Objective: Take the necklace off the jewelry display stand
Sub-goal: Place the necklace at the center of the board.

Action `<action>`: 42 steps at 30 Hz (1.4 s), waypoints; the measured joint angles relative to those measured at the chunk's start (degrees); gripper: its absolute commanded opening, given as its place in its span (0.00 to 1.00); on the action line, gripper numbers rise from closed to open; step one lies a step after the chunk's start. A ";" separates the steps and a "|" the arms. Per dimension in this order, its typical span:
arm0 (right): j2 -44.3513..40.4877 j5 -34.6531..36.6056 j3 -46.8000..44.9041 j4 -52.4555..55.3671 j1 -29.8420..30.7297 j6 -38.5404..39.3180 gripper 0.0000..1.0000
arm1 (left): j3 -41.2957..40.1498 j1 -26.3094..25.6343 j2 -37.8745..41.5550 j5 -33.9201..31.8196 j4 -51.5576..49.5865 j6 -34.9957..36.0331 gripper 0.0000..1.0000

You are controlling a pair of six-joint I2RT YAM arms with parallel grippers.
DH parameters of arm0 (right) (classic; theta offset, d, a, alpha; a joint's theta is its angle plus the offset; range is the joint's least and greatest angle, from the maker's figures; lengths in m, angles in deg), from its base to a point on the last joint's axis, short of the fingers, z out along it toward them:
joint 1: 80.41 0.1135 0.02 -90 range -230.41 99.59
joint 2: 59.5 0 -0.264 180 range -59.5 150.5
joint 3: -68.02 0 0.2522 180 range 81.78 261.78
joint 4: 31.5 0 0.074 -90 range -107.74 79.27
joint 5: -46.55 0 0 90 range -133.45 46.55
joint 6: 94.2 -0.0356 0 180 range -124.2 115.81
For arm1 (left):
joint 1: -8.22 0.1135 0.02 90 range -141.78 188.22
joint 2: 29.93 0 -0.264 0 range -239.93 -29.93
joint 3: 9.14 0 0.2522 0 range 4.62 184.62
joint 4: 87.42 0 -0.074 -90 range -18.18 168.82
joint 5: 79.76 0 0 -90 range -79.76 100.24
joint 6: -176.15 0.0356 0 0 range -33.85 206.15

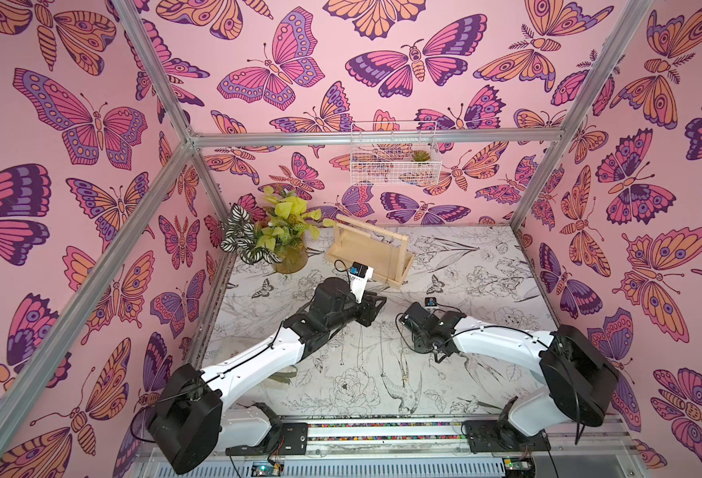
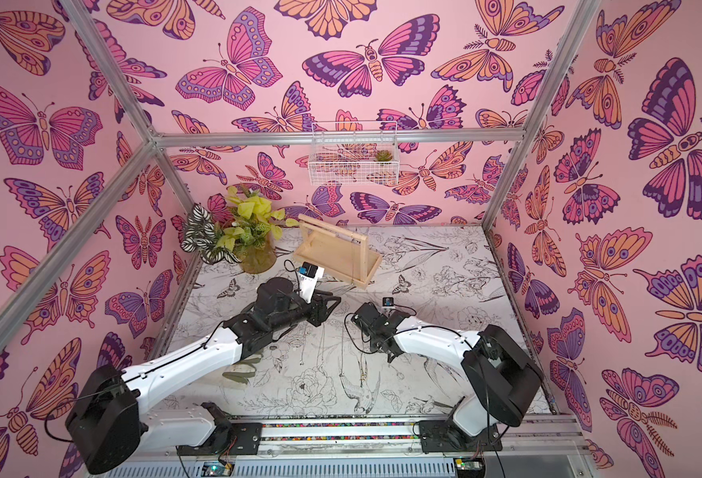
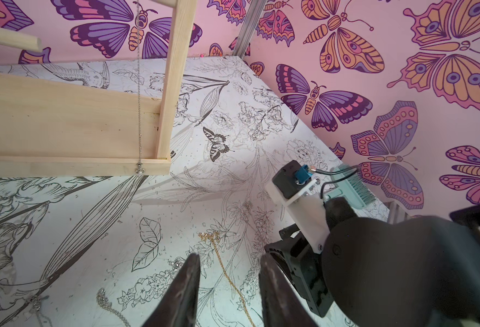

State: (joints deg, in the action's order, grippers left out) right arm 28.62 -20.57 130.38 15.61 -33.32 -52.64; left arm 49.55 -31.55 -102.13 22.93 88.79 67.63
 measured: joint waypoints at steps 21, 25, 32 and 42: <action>-3.96 -4.13 -10.36 -10.23 0.98 -5.60 0.18 | -1.51 0.00 1.81 0.59 0.02 -1.49 0.37; -6.62 -4.55 -12.52 -9.86 2.89 -7.06 0.18 | -2.14 0.00 3.21 0.57 -0.02 -1.79 0.37; -10.73 -4.50 -15.39 -7.48 5.55 -9.46 0.18 | -2.95 0.00 5.46 0.57 -0.72 -2.80 0.37; -13.68 -4.26 -16.20 -4.15 9.38 -12.13 0.18 | -4.76 -0.07 8.50 0.11 -1.53 -3.63 0.36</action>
State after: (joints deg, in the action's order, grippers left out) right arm 14.93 -24.84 114.18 11.46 -23.94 -64.77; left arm 44.78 -31.61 -93.63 23.04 87.26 64.00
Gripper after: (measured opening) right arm 0.177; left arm 0.364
